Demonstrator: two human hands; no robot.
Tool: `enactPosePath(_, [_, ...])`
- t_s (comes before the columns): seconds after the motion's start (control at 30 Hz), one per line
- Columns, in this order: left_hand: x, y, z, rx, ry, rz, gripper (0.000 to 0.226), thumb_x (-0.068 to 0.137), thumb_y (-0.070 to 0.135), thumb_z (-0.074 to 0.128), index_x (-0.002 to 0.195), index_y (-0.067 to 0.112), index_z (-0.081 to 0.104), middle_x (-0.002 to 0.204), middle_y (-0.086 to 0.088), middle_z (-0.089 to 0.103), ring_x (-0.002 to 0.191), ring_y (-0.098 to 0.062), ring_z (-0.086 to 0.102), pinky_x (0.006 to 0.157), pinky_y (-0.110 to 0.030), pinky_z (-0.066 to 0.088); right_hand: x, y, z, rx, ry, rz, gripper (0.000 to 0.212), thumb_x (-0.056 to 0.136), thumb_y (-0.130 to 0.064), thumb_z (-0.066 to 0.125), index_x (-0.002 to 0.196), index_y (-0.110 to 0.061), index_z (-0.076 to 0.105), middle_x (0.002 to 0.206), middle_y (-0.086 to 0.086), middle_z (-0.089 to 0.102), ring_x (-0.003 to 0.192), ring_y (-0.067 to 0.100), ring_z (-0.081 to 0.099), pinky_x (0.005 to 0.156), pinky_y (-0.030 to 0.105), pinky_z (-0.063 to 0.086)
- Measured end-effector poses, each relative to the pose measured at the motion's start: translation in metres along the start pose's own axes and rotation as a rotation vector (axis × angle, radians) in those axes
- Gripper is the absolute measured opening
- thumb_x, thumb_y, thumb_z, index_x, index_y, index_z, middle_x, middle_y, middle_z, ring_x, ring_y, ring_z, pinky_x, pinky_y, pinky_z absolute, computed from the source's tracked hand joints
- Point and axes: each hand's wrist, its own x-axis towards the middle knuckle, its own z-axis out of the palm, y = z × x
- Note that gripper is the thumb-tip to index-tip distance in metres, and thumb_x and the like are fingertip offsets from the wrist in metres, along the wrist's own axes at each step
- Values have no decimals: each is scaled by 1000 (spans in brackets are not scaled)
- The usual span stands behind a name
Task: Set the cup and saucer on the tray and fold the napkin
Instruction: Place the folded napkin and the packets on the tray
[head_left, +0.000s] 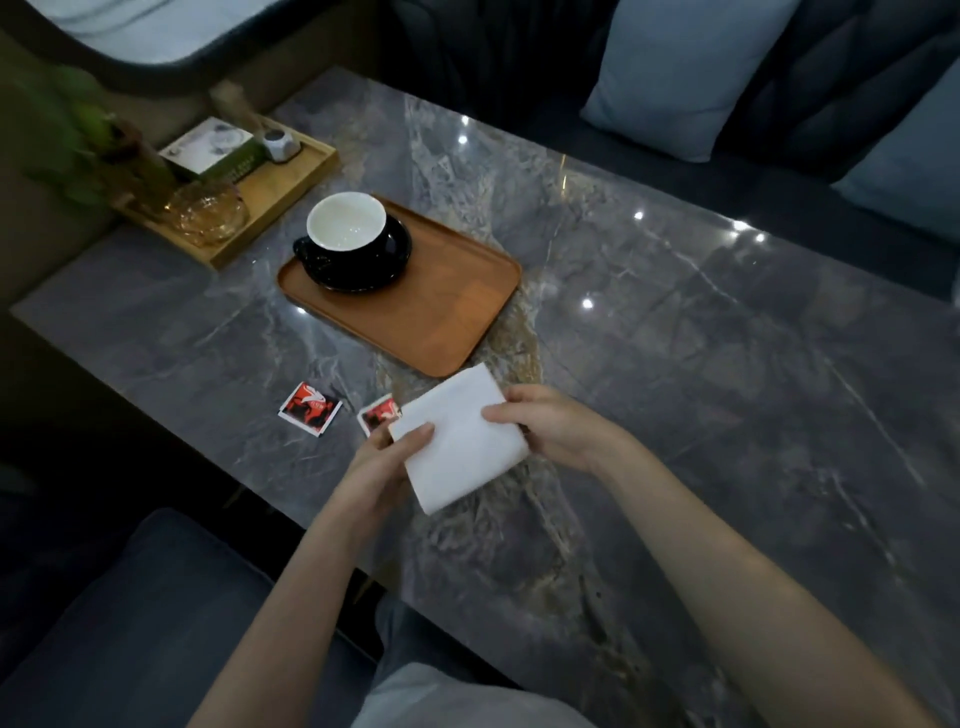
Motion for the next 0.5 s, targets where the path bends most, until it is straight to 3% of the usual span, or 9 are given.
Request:
enactPosePath(0.1, [8,23,7,-50,-185,-56,73,54,30,86,119,9,58,115,-12,67,101,-27,65,75,-38,58,2,-20,-3,30,53,-58,11,88,-13,58,99,-14,60,100,5,65,96,21,60,93,40,46])
enactPosePath(0.23, [29,69,13,-34,-138,-49,32,79,16,62,110,5,61,93,-10,73,79,-21,70,66,-34,59,16,-42,-2,139,95,-117,12,87,-14,59,96,-17,65,105,8,66,101,27,61,96,43,45])
enactPosePath(0.33, [49,106,10,91,-102,6,23,84,12,60,105,3,62,84,-9,74,70,-19,71,57,-30,58,31,-59,7,226,194,-142,10,90,-19,55,90,-14,63,85,9,59,75,21,57,68,32,48])
enactPosePath(0.4, [64,130,7,164,-62,32,22,82,13,64,100,1,64,87,-12,74,75,-22,70,66,-33,58,44,-70,13,235,264,-173,10,90,-21,54,93,-14,62,81,8,57,66,16,54,59,26,44])
enactPosePath(0.5, [93,159,4,359,-26,122,15,79,16,69,88,4,69,99,-18,70,88,-30,65,84,-41,51,65,-81,16,228,379,-188,9,89,-17,56,93,-16,64,81,6,64,63,16,61,56,27,51])
